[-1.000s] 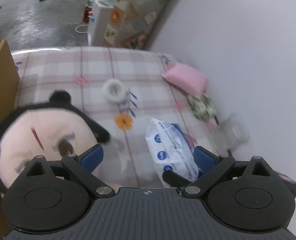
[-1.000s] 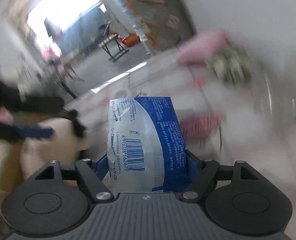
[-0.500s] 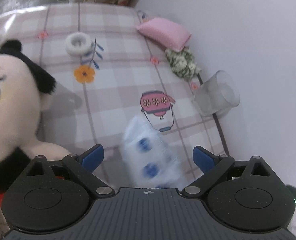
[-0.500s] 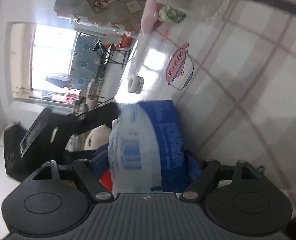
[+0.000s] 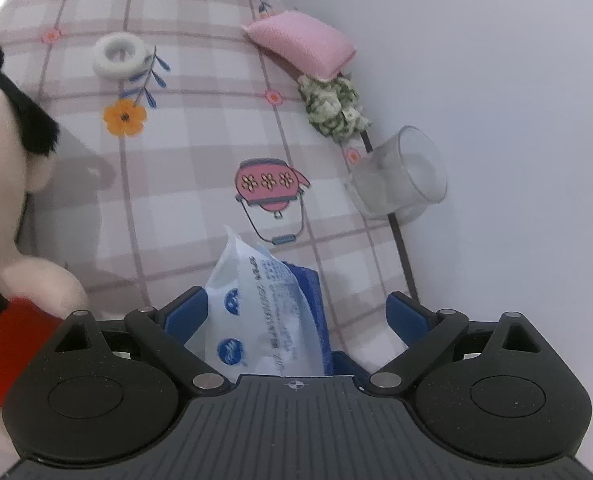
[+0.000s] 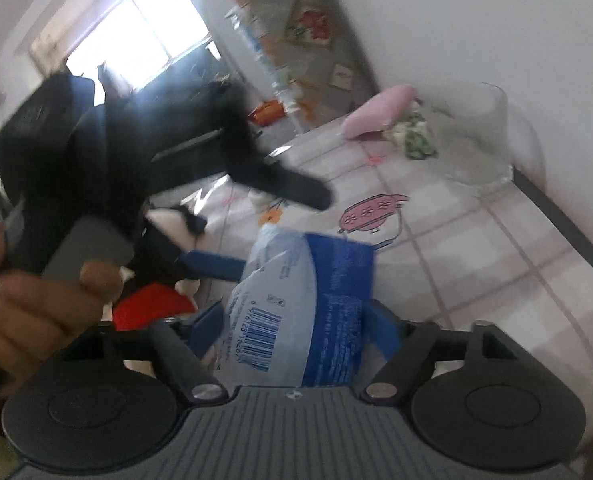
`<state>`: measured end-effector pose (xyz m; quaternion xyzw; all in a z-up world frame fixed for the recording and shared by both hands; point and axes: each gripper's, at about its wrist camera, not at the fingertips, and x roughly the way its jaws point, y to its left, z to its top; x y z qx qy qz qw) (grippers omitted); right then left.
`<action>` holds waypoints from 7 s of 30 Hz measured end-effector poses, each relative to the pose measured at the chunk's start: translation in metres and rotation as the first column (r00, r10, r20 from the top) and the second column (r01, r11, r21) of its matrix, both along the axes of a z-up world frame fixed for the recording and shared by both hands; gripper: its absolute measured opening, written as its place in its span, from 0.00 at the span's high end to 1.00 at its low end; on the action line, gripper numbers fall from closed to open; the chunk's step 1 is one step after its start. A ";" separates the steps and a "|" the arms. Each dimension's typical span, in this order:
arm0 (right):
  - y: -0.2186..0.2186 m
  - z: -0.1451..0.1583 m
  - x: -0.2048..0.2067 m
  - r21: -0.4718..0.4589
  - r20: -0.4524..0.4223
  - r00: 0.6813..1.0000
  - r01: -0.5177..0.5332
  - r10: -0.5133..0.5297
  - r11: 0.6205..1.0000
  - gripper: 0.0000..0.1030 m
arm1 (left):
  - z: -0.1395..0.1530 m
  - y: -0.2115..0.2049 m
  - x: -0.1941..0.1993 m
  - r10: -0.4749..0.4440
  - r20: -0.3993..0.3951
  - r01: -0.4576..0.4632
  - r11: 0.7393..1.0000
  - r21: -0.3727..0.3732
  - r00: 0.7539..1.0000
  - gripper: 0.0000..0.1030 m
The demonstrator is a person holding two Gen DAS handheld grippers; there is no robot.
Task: Organize soft objects
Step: 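Lift the wipes pack with the right tool while the left tool moves toward it, then grasp the wipes pack with the left tool while the right tool releases it, then grasp the pink sponge with the right tool while the left tool holds the wipes, then lower the wipes pack into the box and open the left tool while the right tool holds the sponge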
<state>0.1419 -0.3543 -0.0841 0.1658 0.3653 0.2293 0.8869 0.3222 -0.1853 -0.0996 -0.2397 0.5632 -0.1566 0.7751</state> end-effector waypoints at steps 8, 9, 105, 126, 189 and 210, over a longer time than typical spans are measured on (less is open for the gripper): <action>0.036 0.009 -0.038 -0.299 0.239 0.967 -0.012 0.087 0.954 0.36 | 0.001 -0.010 -0.002 -0.036 -0.031 0.034 0.997 -0.071 0.999 0.07; 0.042 0.008 -0.041 -0.348 0.266 0.958 -0.013 0.112 0.938 0.35 | 0.002 -0.012 -0.003 -0.041 -0.028 0.039 0.997 -0.070 0.999 0.07; -0.025 -0.052 0.032 0.584 -0.309 0.920 -0.019 0.243 0.811 0.04 | -0.023 -0.006 -0.117 -0.167 0.161 0.120 0.957 0.265 0.973 0.00; -0.027 0.056 0.051 0.278 -0.051 0.992 -0.095 0.113 0.956 0.03 | -0.012 0.022 -0.132 -0.120 0.217 0.078 0.978 0.194 0.969 0.19; 0.123 0.015 0.045 -0.583 0.005 0.884 -0.377 0.468 0.720 0.30 | 0.079 0.191 -0.196 0.290 0.470 -0.330 0.944 0.004 0.834 0.19; 0.079 -0.007 0.040 -0.344 -0.100 0.936 -0.350 0.336 0.871 0.10 | 0.098 0.225 -0.255 0.340 0.473 -0.388 0.922 0.004 0.813 0.19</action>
